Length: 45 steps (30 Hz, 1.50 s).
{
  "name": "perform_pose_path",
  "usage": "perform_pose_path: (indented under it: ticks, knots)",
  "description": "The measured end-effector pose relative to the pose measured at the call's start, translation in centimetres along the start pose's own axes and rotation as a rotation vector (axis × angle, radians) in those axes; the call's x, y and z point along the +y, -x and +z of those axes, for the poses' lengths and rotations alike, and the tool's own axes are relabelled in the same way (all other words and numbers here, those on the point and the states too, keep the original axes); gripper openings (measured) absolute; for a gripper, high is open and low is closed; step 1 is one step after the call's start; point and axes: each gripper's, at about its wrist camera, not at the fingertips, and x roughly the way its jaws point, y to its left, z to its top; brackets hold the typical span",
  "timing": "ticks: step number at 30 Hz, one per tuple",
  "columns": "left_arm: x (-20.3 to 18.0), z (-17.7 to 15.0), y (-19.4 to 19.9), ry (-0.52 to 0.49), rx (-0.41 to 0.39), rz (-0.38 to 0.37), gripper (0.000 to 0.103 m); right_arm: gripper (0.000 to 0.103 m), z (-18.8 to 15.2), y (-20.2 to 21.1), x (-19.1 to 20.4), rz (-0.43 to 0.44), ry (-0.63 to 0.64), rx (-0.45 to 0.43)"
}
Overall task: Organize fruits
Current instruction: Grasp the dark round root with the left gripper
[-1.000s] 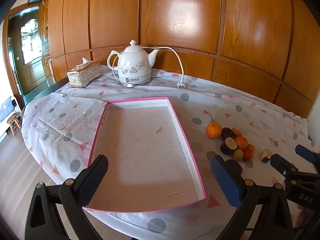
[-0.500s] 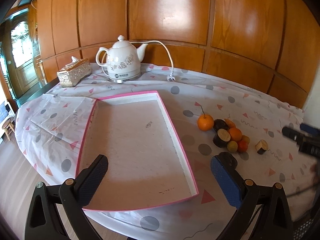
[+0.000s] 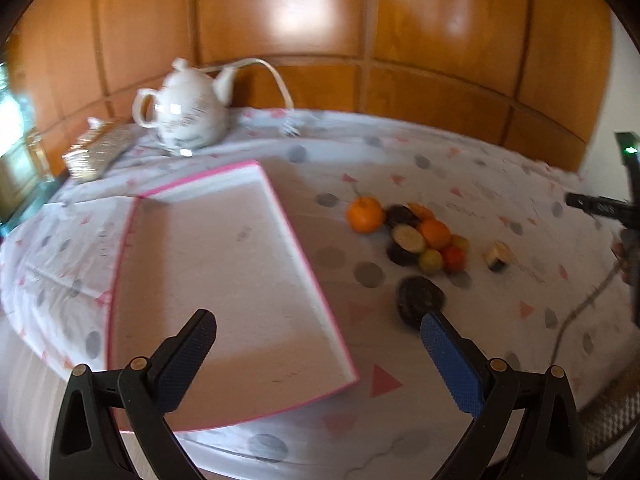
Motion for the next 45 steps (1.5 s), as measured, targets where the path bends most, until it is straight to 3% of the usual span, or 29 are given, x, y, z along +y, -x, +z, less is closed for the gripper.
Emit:
perform_pose_path:
  ticks: [3, 9, 11, 14, 19, 31, 34, 36, 38, 45]
  knots:
    - [-1.6, 0.4, -0.4, -0.094, 0.014, 0.016, 0.103, 0.102, -0.3, -1.7, -2.0, 0.006, -0.084, 0.072]
    - [-3.7, 1.2, -1.7, -0.174, 0.059, -0.038, 0.102, 0.102, -0.9, -3.5, -4.2, 0.033, -0.211, 0.182]
    - [-4.2, 1.5, -2.4, -0.195, 0.084, -0.060, 0.095, 0.102, -1.1, -3.9, -4.6, 0.031, -0.231, 0.201]
    - [-5.2, 1.8, -3.6, -0.235, 0.125, -0.090, 0.086, 0.102, -1.1, -3.9, -5.3, 0.031, -0.260, 0.197]
    - [-6.8, 2.0, -4.9, -0.298, 0.147, -0.098, 0.086, 0.102, -1.1, -3.8, -5.7, 0.034, -0.289, 0.199]
    - [-8.1, 2.2, -8.0, -0.346, 0.207, -0.071, 0.086, 0.102, -1.2, -3.4, -8.3, -0.032, -0.402, 0.180]
    - [-8.4, 2.0, -9.1, -0.357, 0.229, -0.057, 0.079, 0.102, -1.3, -2.9, -9.8, -0.056, -0.470, 0.153]
    - [-8.4, 1.7, -9.9, -0.348, 0.254, -0.072, 0.060, 0.102, -1.5, -2.6, -10.8, -0.066, -0.523, 0.139]
    - [-8.4, 1.6, -10.1, -0.322, 0.255, -0.112, 0.051, 0.102, -1.7, -2.5, -11.4, -0.067, -0.558, 0.135]
    - [-7.5, 1.8, -9.6, -0.226, 0.249, -0.159, 0.048, 0.099, -1.3, -3.5, -9.7, -0.022, -0.469, 0.178]
